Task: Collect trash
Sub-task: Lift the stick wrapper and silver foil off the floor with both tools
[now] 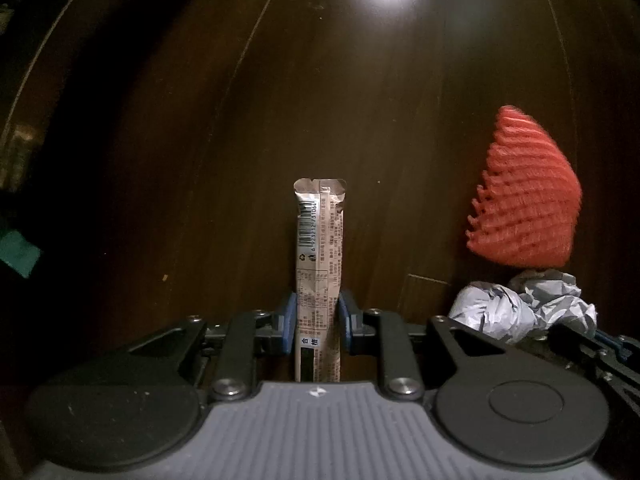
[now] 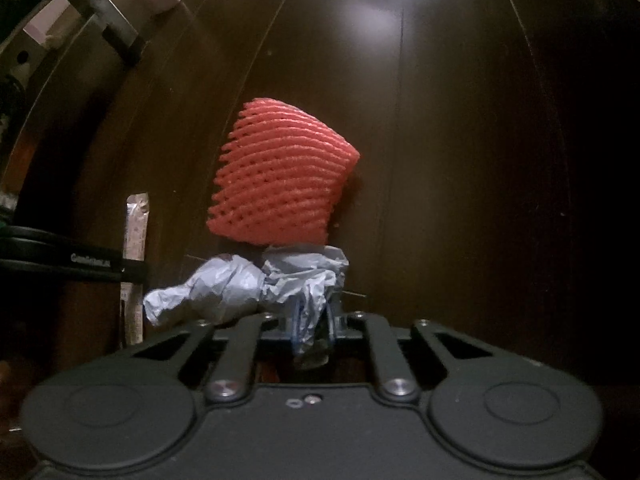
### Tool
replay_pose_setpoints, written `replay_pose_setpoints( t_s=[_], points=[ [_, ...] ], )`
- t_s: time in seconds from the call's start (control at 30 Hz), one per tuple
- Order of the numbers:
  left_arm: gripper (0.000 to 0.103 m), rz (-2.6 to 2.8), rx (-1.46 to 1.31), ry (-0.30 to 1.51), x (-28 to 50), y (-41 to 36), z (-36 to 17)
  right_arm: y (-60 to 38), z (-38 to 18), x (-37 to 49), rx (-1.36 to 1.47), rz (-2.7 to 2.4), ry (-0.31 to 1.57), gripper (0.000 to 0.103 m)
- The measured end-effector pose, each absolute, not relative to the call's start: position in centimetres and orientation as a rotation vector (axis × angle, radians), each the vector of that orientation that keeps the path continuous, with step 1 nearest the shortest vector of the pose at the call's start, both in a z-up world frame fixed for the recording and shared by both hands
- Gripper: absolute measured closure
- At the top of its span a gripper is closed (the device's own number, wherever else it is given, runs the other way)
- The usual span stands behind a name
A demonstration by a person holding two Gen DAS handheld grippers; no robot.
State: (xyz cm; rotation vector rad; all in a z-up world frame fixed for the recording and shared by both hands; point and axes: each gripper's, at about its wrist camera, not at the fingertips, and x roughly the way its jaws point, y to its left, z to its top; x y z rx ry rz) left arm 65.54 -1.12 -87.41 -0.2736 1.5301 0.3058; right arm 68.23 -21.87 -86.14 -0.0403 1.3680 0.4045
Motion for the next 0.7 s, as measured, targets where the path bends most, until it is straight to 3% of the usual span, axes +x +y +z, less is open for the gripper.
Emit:
replay_pose_setpoints(
  t_s=[0.37, 0.7],
  points=[
    [0.082, 0.290, -0.269, 1.500, 65.5, -1.1, -82.4, -23.4, -80.3, 66.0, 0.078, 0.312, 1.330, 0.096],
    [0.082, 0.248, -0.277, 1.479, 62.3, -1.8, -70.7, -24.8, -66.7, 61.5, 0.139, 0.228, 1.247, 0.096]
  ],
)
